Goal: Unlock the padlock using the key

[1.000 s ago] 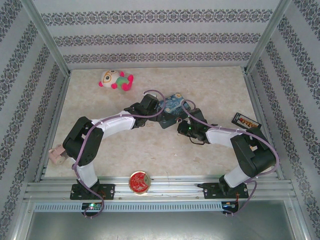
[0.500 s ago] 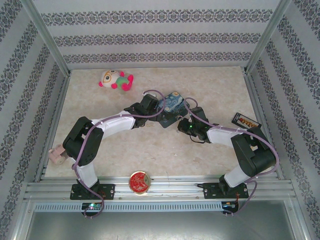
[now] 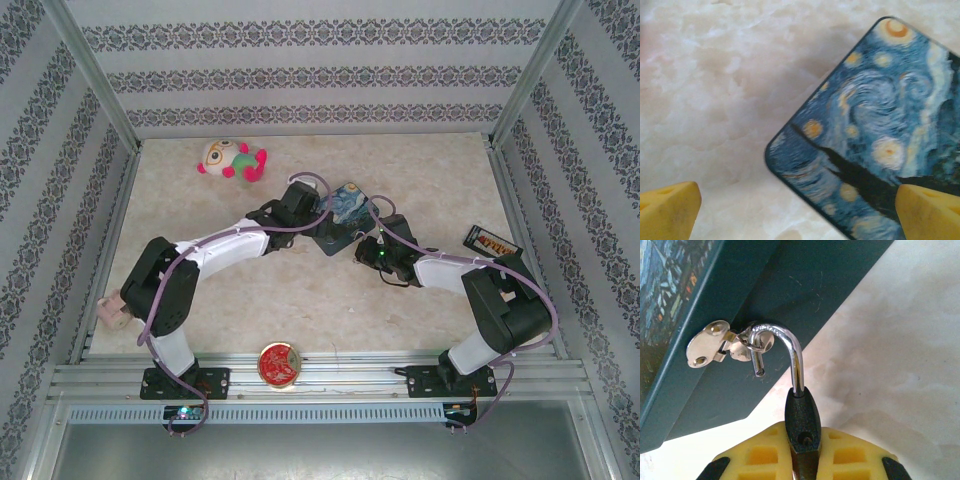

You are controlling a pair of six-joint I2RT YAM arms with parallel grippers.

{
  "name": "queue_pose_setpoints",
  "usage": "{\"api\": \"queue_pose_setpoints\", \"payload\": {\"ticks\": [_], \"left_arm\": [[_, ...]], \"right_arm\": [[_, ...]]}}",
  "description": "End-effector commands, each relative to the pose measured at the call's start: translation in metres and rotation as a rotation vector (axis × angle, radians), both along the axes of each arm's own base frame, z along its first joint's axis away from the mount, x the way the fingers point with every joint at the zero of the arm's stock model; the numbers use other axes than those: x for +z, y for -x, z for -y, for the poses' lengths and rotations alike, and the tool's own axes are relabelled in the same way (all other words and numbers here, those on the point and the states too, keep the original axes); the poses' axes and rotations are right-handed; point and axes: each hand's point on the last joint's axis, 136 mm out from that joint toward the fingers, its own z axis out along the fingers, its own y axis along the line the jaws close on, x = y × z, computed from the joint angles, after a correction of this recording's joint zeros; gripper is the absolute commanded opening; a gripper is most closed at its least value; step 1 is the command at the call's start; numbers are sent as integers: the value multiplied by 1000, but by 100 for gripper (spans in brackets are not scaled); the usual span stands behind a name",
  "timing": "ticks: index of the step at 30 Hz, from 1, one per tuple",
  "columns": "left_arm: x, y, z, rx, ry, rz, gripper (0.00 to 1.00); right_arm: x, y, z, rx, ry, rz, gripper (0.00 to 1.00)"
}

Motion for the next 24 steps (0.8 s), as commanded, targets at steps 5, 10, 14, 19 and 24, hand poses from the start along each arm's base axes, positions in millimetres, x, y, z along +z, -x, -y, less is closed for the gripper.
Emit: {"api": "queue_pose_setpoints", "payload": {"ticks": [5, 10, 14, 19, 24], "left_arm": [[-12, 1, 19, -43, -73, -32, 99], [-33, 3, 11, -29, -146, -77, 99], [-46, 9, 9, -57, -177, -105, 99], [-61, 18, 4, -80, -206, -139, 99], [-70, 24, -6, -76, -250, -153, 99]], "right_arm": [[2, -5, -1, -9, -31, 15, 4], [2, -6, -3, -7, -43, 12, 4], [2, -7, -4, -10, -47, 12, 3], [0, -8, -5, -14, -62, 9, 3], [0, -10, -8, -18, -89, 13, 2]]}}
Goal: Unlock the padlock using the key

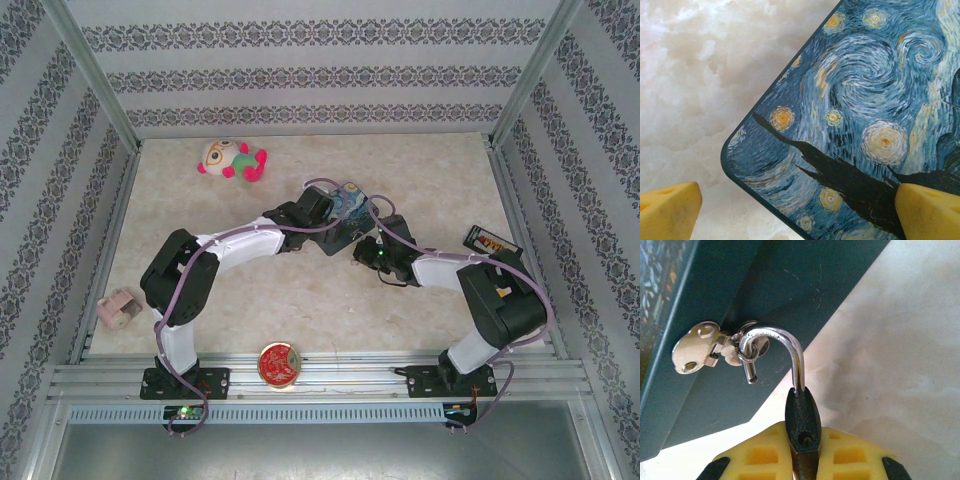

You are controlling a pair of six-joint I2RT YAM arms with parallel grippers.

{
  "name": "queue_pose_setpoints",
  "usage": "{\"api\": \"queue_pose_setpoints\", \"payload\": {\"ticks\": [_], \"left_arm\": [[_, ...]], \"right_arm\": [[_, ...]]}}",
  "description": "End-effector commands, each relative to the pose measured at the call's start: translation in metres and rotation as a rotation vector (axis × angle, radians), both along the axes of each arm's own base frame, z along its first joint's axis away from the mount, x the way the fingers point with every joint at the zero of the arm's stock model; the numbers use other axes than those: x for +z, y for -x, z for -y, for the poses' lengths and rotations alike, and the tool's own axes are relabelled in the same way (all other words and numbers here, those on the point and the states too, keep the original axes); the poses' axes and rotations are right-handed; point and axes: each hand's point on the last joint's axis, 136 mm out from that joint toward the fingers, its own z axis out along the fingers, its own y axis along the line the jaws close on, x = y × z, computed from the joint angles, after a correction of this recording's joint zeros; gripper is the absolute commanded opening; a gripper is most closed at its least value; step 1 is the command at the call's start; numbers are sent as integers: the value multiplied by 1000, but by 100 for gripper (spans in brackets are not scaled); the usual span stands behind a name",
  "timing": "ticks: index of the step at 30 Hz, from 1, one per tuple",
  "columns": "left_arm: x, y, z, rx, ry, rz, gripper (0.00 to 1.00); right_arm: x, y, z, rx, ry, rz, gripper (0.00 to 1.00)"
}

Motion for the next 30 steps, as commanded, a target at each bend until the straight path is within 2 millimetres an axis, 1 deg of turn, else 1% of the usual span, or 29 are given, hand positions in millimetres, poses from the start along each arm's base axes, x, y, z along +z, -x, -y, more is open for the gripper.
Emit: {"api": "queue_pose_setpoints", "payload": {"ticks": [1, 8, 18, 30], "left_arm": [[-36, 26, -22, -32, -148, -97, 99], [-39, 30, -29, -31, -172, -98, 99], [-39, 29, -27, -32, -162, -96, 99], [-38, 30, -30, -21, -157, -94, 99]], "right_arm": [[6, -8, -3, -6, -53, 33, 2], [9, -14, -7, -14, -88, 48, 1], [15, -20, -10, -21, -149, 70, 0], [13, -20, -11, -24, -165, 67, 0]]}}
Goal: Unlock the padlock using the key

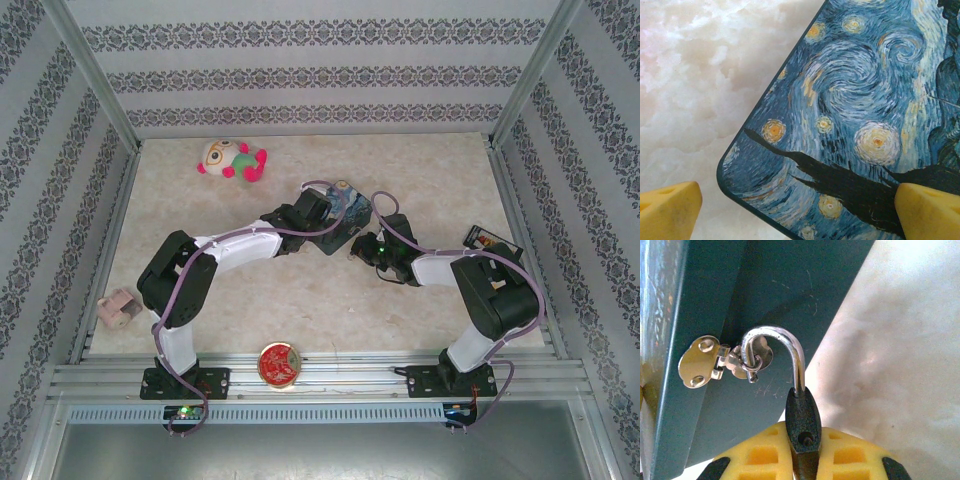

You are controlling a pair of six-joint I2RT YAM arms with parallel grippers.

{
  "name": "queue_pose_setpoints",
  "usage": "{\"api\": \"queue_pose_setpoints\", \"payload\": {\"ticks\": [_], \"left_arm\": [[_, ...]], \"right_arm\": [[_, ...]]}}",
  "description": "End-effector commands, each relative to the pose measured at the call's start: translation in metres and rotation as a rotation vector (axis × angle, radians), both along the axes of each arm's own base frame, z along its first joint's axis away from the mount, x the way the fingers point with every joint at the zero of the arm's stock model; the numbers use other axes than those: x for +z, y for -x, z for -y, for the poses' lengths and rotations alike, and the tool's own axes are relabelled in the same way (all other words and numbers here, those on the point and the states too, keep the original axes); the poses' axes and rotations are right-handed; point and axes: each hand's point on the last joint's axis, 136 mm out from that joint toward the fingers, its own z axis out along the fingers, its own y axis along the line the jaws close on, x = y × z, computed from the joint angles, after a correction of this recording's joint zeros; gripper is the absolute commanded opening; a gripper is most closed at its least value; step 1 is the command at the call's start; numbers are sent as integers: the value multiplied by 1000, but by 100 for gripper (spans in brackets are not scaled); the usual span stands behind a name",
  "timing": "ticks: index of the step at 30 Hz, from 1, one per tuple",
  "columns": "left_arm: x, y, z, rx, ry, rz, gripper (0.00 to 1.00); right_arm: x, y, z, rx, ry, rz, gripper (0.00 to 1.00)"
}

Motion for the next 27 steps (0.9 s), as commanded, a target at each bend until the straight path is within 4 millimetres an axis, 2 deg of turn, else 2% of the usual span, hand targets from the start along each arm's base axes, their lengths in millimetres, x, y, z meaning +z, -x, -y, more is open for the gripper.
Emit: {"api": "queue_pose_setpoints", "payload": {"ticks": [1, 12, 27], "left_arm": [[-38, 29, -23, -26, -142, -129, 99], [-37, 29, -23, -19, -135, -128, 99], [-36, 31, -31, -5, -144, -127, 99]], "right_arm": [[9, -7, -4, 6, -43, 49, 0], [9, -6, -5, 3, -57, 49, 0], [8, -10, -17, -16, -145, 51, 0]]}}
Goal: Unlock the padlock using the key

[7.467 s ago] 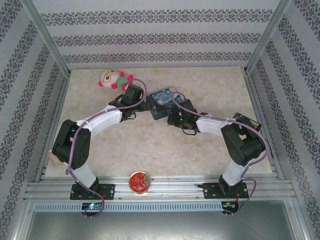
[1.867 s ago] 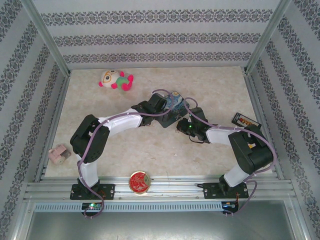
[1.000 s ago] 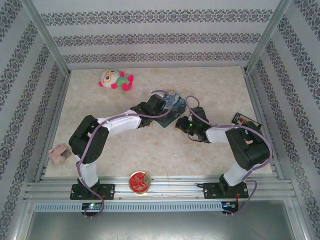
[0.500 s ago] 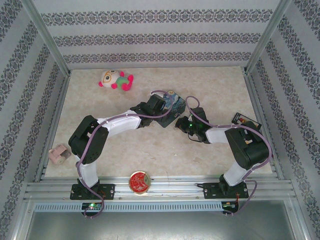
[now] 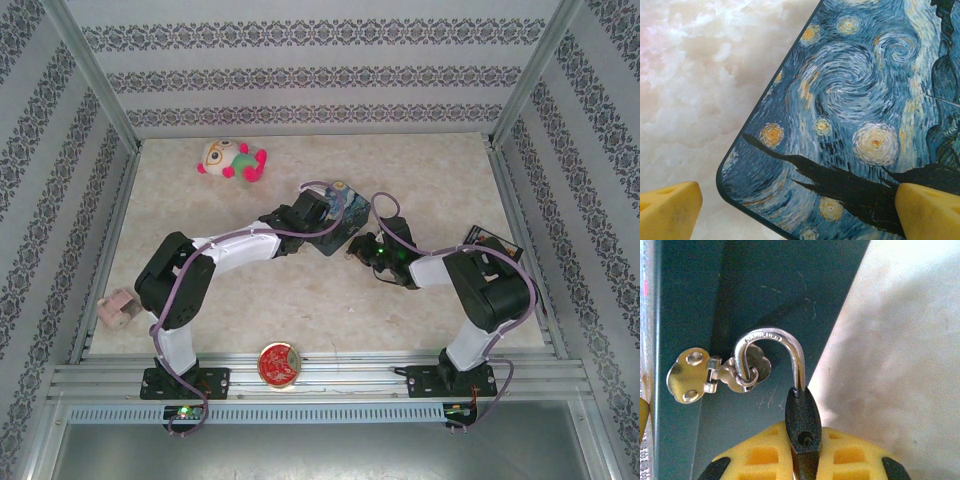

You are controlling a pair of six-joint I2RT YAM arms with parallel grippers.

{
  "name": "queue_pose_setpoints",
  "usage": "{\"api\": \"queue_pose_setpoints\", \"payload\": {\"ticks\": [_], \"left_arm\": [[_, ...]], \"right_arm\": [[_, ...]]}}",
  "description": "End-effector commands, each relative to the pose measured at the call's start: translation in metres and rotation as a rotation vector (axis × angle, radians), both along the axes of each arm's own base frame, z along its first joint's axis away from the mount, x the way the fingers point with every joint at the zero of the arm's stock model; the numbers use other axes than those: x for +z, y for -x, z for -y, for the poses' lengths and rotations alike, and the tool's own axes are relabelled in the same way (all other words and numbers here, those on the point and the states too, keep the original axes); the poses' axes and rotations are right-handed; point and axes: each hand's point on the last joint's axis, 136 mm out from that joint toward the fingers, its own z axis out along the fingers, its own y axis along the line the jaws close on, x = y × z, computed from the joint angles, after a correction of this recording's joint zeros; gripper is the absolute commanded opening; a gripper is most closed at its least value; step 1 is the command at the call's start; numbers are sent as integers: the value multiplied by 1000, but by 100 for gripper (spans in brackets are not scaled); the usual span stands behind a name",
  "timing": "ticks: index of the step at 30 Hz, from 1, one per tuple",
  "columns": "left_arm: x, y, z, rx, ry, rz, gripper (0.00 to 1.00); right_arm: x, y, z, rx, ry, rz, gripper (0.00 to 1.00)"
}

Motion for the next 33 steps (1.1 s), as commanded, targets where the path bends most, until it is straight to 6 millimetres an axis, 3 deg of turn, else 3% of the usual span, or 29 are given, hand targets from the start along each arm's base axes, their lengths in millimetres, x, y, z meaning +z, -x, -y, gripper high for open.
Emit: {"api": "queue_pose_setpoints", "payload": {"ticks": [1, 33], "left_arm": [[-37, 28, -27, -6, -143, -127, 99], [-34, 27, -43, 42, -129, -128, 99]], "right_arm": [[12, -5, -10, 14, -53, 49, 0], [17, -12, -11, 4, -71, 70, 0]]}}
